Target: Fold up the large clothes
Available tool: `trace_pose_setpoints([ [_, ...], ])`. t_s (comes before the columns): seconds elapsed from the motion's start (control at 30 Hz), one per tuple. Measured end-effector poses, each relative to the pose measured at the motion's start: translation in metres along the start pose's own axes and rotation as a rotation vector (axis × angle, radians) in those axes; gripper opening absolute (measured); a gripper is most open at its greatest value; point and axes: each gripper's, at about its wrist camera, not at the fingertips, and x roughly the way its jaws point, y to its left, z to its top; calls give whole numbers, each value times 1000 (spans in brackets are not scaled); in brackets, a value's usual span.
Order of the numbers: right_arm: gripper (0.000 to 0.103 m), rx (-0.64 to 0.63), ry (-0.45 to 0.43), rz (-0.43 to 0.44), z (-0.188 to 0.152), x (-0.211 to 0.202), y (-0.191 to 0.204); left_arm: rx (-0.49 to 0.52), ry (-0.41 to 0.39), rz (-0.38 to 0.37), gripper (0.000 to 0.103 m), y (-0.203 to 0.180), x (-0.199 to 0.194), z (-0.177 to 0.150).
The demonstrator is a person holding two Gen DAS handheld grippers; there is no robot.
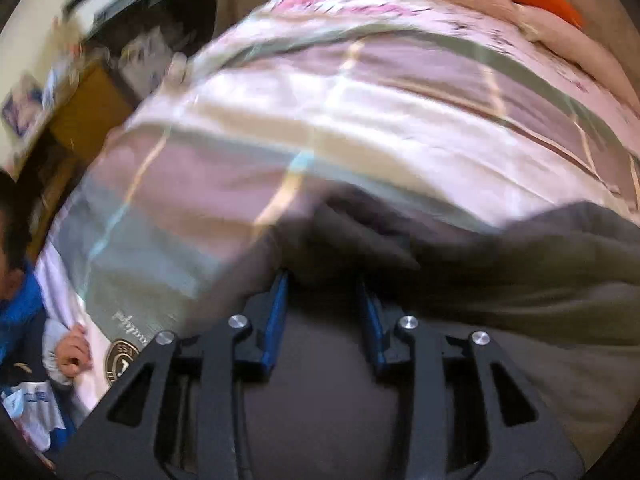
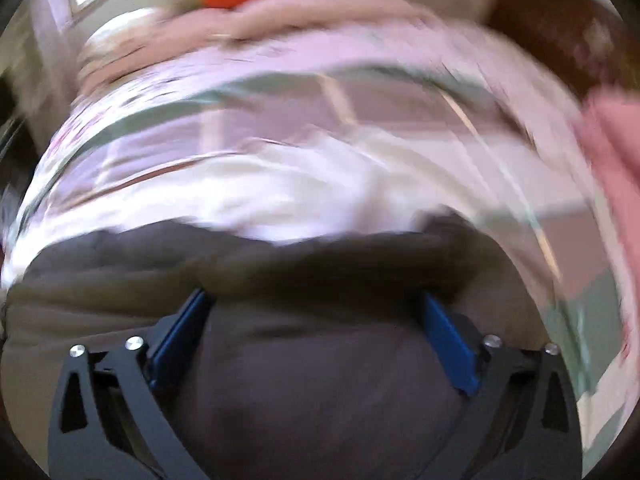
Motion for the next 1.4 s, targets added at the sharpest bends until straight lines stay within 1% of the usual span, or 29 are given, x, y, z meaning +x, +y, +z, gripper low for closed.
trace_pose_setpoints([
  [0.03,102,3,-20,-101,-1,2,-16,-9,7,-3,36,11,3,0],
  [0.07,102,1,-31,-162,-2,2,-26,-26,6,-13,36,21,3,1],
  [0.13,102,64,-69,-222,-6,-8,-52,-48,-20,-34,33,32,-4,1],
  [0.2,86,115,-148,-242,-13,-31,-62,-58,-81,35,33,27,-28,4],
  [0.27,84,89,-245,-151,-24,-70,-52,-46,-152,24,37,19,-54,9],
  [0.3,84,57,-254,-89,-31,-84,-41,-24,-173,-19,44,12,-70,9],
  [0.33,84,16,-243,-19,-40,-97,-26,26,-181,-98,51,-2,-91,7],
  [0.37,84,-18,-223,27,-46,-105,-13,85,-181,-157,52,-20,-107,1],
  [0.43,84,-101,-188,120,-68,-119,17,201,-175,-190,52,-54,-126,-13],
  [0.5,84,-154,-169,129,-81,-119,33,306,-162,-203,52,-82,-133,-31],
  [0.53,84,-184,-144,91,-85,-111,37,352,-140,-174,51,-95,-127,-42],
  [0.57,84,-202,-127,52,-85,-103,36,385,-107,-97,50,-103,-113,-53],
  [0.6,84,-198,-122,-29,-84,-91,24,393,-97,-50,49,-104,-101,-57],
  [0.63,84,-152,-114,-112,-81,-78,0,392,-100,30,51,-97,-82,-59],
  [0.73,84,65,-82,-226,-77,-64,-87,269,-80,216,50,-43,-57,-46],
  [0.77,84,96,-90,-257,-77,-66,-105,183,-71,259,50,-13,-54,-37],
  [0.8,84,107,-103,-291,-76,-71,-115,88,-54,252,50,16,-54,-30],
  [0.83,84,113,-114,-299,-75,-76,-118,4,-33,205,51,39,-57,-25],
  [0.87,84,120,-135,-286,-73,-87,-115,-57,-14,158,53,55,-60,-24],
  [0.9,84,103,-162,-235,-70,-100,-102,-89,-2,133,53,64,-64,-24],
  [0.93,84,70,-176,-175,-69,-108,-85,-102,4,131,53,69,-73,-28],
  [1.0,84,-9,-175,-40,-70,-124,-42,-51,-12,135,54,56,-92,-43],
  [1.1,84,-118,-78,148,-79,-117,15,49,-16,92,55,25,-98,-61],
  [1.13,84,-151,-41,135,-85,-105,26,84,-30,109,55,16,-93,-68],
  [1.2,85,-187,-23,31,-91,-78,26,160,-67,154,55,2,-75,-76],
  [1.27,94,-149,-25,-21,-90,-59,2,201,-98,175,58,-2,-64,-83],
  [1.33,95,-73,-29,-104,-86,-54,-31,216,-123,224,66,1,-61,-82],
  [1.37,95,-18,-29,-191,-82,-52,-52,216,-132,278,67,4,-60,-81],
  [1.4,96,34,-26,-236,-81,-52,-69,204,-128,306,71,9,-58,-78],
])
